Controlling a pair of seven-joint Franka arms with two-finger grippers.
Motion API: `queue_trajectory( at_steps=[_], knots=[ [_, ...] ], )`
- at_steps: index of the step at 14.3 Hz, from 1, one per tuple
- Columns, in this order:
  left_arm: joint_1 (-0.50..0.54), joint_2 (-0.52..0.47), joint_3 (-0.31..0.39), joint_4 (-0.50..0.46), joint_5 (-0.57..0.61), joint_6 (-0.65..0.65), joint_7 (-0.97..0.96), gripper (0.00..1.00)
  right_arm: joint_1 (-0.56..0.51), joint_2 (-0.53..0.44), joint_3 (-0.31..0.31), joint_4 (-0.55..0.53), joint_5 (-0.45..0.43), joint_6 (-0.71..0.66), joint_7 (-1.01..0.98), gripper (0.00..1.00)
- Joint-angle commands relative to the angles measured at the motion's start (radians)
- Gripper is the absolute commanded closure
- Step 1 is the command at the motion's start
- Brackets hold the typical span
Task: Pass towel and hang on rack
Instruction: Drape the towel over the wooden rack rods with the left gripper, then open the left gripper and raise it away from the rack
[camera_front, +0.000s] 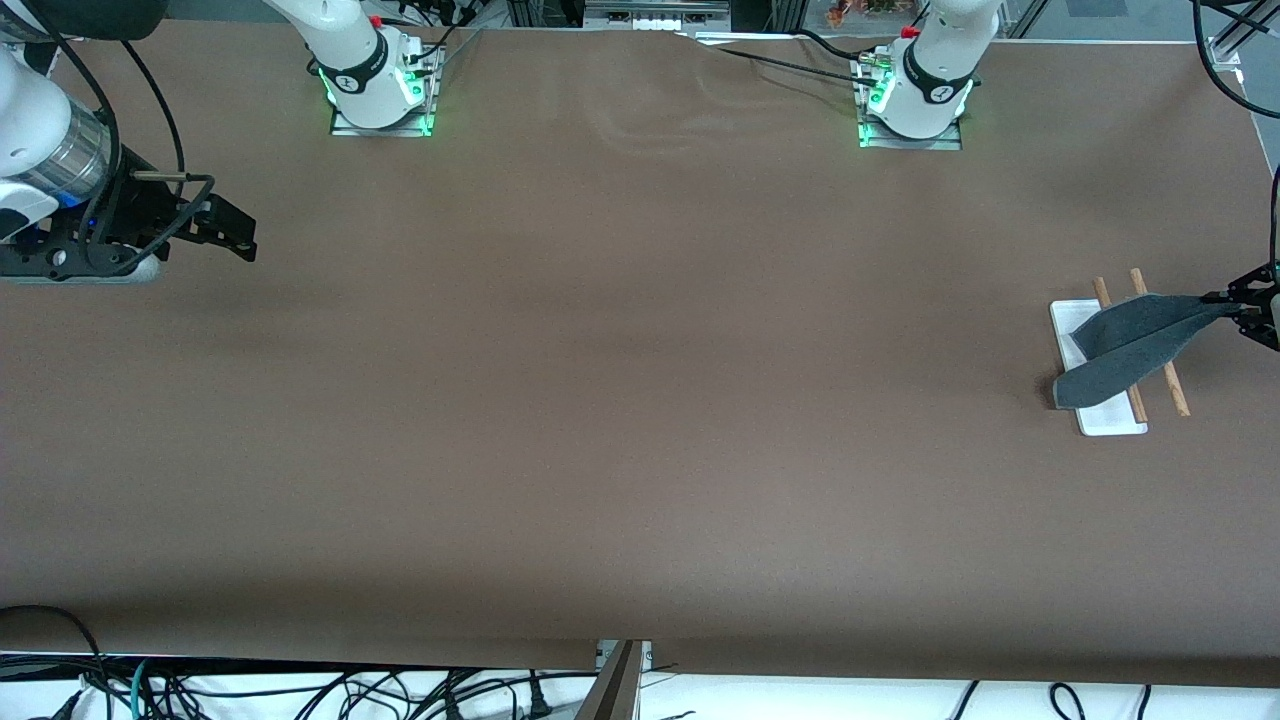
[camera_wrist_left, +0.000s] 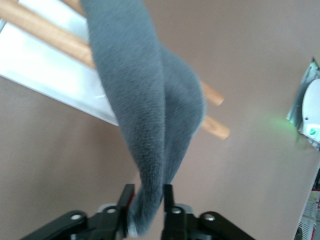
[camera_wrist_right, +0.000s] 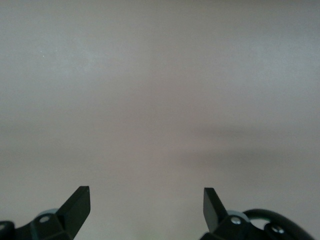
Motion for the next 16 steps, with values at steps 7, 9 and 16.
queue_trajectory(
  at_steps=[7,9,16],
  knots=[
    [0.023,0.032,-0.023,0.081,0.012,0.039,0.017,0.0,0.008,0.039,0.005,0.071,-0.016,0.013,0.047,0.0],
    [0.019,0.03,-0.035,0.164,-0.031,0.037,0.006,0.0,0.007,0.039,0.004,0.071,-0.017,0.012,0.047,0.0],
    [-0.142,-0.095,-0.079,0.186,-0.075,-0.095,-0.297,0.0,0.007,0.038,0.005,0.071,-0.006,0.006,0.095,0.0]
  ],
)
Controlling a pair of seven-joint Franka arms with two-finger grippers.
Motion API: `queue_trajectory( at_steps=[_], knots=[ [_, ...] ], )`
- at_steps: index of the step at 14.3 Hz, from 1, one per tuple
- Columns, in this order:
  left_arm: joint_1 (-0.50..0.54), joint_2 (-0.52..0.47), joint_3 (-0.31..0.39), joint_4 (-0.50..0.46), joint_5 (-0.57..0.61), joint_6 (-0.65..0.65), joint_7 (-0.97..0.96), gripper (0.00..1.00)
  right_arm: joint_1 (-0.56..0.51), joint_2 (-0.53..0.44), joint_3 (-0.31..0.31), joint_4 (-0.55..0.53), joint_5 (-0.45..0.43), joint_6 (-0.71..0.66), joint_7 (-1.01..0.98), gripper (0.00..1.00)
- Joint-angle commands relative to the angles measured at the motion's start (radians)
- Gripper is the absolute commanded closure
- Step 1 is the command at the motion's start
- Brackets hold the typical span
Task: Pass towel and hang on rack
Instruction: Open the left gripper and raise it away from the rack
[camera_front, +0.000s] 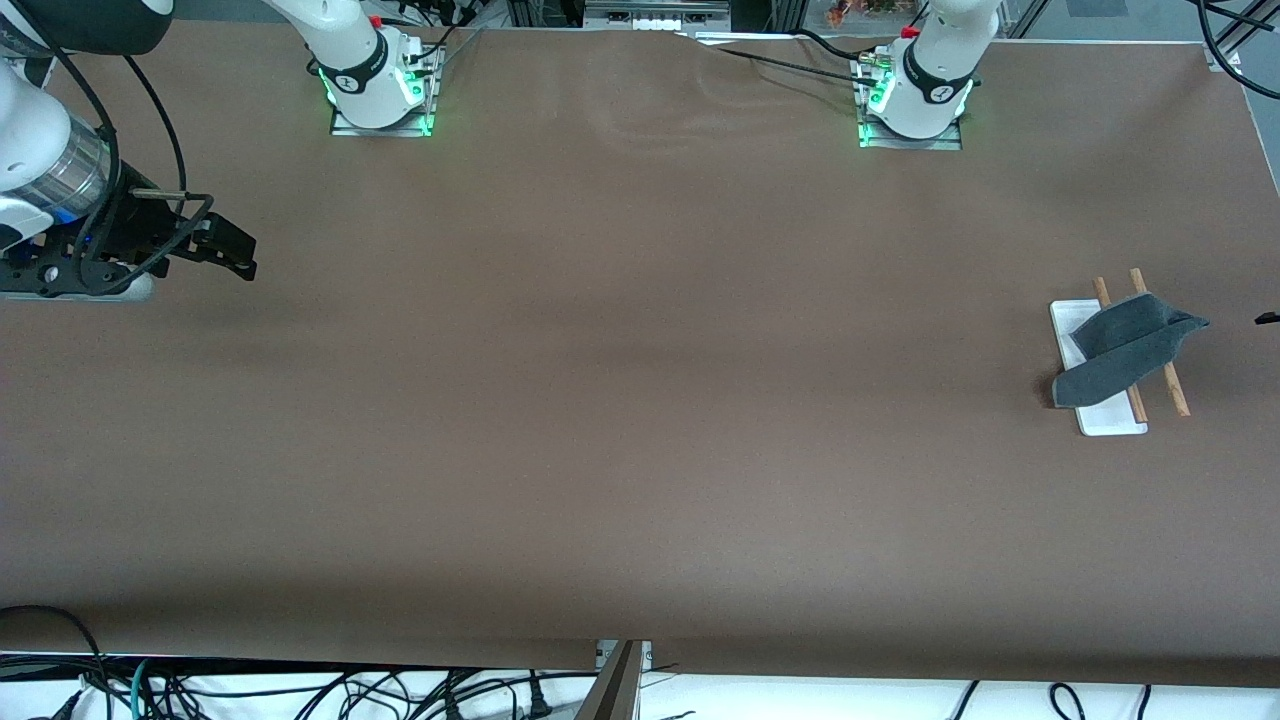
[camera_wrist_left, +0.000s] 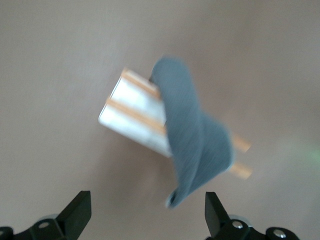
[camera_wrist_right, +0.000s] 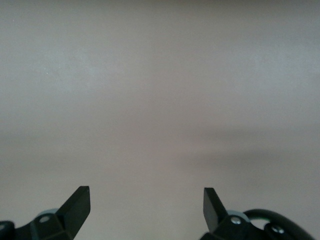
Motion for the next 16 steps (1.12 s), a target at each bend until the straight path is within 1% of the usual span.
queue_trajectory(
  at_steps=[1,3,4,5,6,7,9,10,11,12,13,15,16],
  knots=[
    [-0.068,-0.062,-0.044,-0.003,-0.025,-0.089,-0.189,0.0,0.003,0.005,0.004,0.02,-0.004,-0.012,0.08,0.0],
    [-0.091,-0.094,-0.097,-0.007,-0.027,-0.127,-0.36,0.0,0.003,0.005,0.006,0.02,-0.004,-0.012,0.084,0.0],
    [-0.094,-0.105,-0.139,-0.007,-0.025,-0.14,-0.444,0.0,0.006,0.005,0.004,0.02,-0.004,-0.012,0.086,0.0],
    [-0.135,-0.16,-0.144,-0.038,-0.027,-0.137,-0.528,0.0,0.006,0.005,0.004,0.018,-0.004,-0.012,0.086,0.0],
    [-0.215,-0.212,-0.133,-0.077,-0.022,-0.14,-0.622,0.0,0.006,0.005,0.004,0.02,-0.004,-0.012,0.086,0.0],
    [-0.252,-0.254,-0.13,-0.092,-0.024,-0.143,-0.741,0.0,0.006,0.005,0.004,0.02,-0.004,-0.012,0.086,0.0],
    [-0.349,-0.332,-0.128,-0.155,-0.027,-0.143,-0.99,0.0,0.003,0.005,0.004,0.02,-0.004,-0.012,0.084,0.0],
    [-0.373,-0.37,-0.128,-0.198,-0.037,-0.129,-1.085,0.0,0.003,0.005,0.004,0.02,-0.004,-0.012,0.084,0.0],
    [-0.399,-0.421,-0.124,-0.247,-0.077,-0.074,-1.173,0.0,0.003,0.007,0.004,0.02,-0.004,-0.012,0.084,0.0],
    [-0.429,-0.476,-0.093,-0.314,-0.093,0.033,-1.277,0.0,0.003,0.006,0.004,0.02,-0.004,-0.012,0.084,0.0],
    [-0.465,-0.545,-0.072,-0.388,-0.094,0.104,-1.393,0.0,0.003,0.005,0.004,0.02,-0.004,-0.012,0.084,0.0],
    [-0.513,-0.633,-0.067,-0.471,-0.088,0.12,-1.607,0.0,0.003,0.005,0.004,0.018,-0.004,-0.012,0.084,0.0],
    [-0.544,-0.662,-0.034,-0.517,-0.085,0.121,-1.62,0.0,0.003,0.007,0.004,0.02,-0.002,-0.012,0.084,0.0]
  ],
)
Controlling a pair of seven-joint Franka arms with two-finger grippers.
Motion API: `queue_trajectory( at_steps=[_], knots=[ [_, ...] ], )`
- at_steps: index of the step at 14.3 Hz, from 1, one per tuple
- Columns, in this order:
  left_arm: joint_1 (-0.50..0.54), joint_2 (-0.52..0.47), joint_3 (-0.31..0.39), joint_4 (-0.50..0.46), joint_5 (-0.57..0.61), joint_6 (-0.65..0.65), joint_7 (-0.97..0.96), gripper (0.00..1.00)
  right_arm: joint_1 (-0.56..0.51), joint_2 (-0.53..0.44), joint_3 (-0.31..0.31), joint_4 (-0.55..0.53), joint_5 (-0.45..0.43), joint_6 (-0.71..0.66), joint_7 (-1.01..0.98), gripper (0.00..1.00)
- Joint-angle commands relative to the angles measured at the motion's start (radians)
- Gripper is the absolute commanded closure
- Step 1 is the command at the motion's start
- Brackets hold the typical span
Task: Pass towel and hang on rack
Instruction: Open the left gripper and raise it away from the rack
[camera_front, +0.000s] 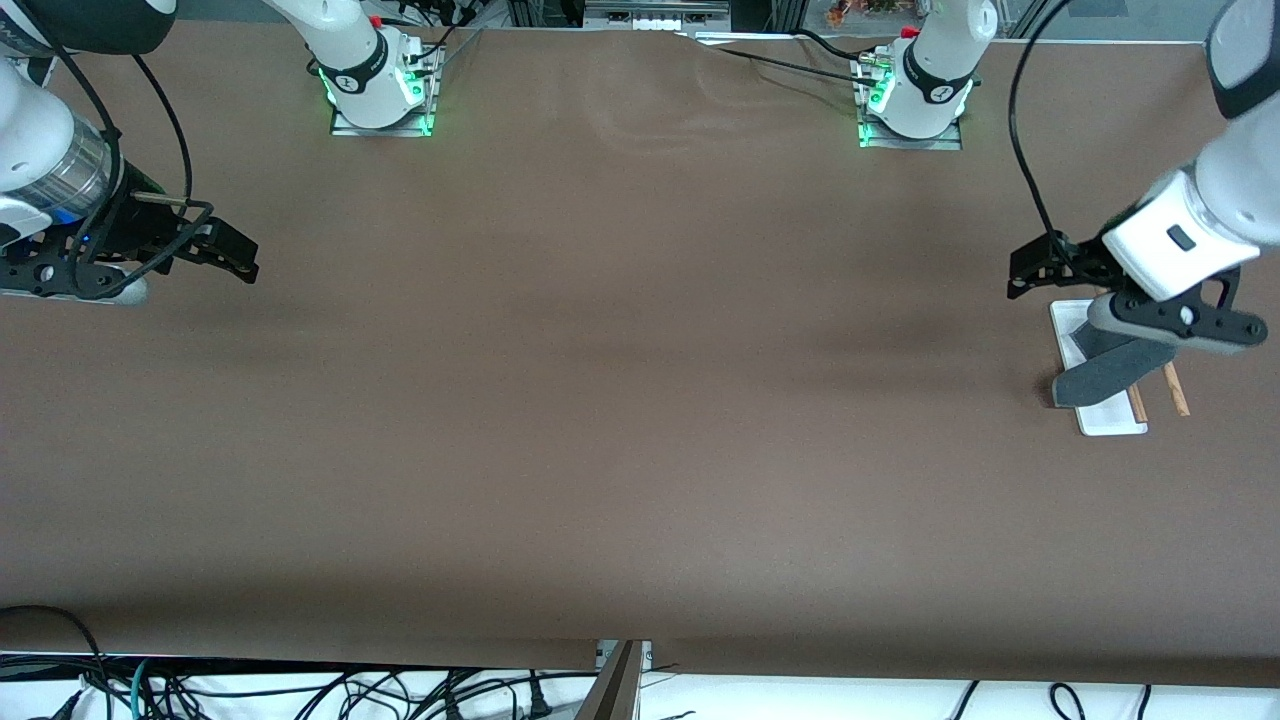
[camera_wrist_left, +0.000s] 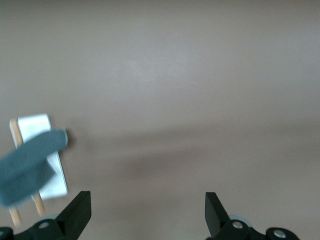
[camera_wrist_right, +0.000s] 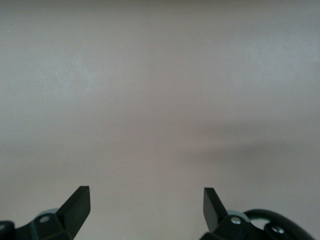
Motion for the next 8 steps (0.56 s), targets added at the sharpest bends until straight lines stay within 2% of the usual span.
queue_trajectory(
  at_steps=[1,2,3,8],
  knots=[
    [-0.091,-0.158,0.115,-0.205,-0.011,0.054,-0.082,0.0,-0.001,0.005,0.003,0.019,-0.002,-0.012,0.017,0.0],
    [-0.137,-0.166,0.171,-0.222,-0.009,0.054,-0.044,0.0,-0.001,0.005,0.003,0.019,-0.002,-0.012,0.017,0.0],
    [-0.16,-0.166,0.199,-0.221,-0.009,0.052,-0.008,0.0,-0.001,0.005,0.003,0.019,-0.004,-0.012,0.017,0.0],
    [-0.154,-0.162,0.203,-0.219,-0.012,0.052,0.009,0.0,-0.001,0.005,0.003,0.019,-0.002,-0.012,0.017,0.0]
  ],
)
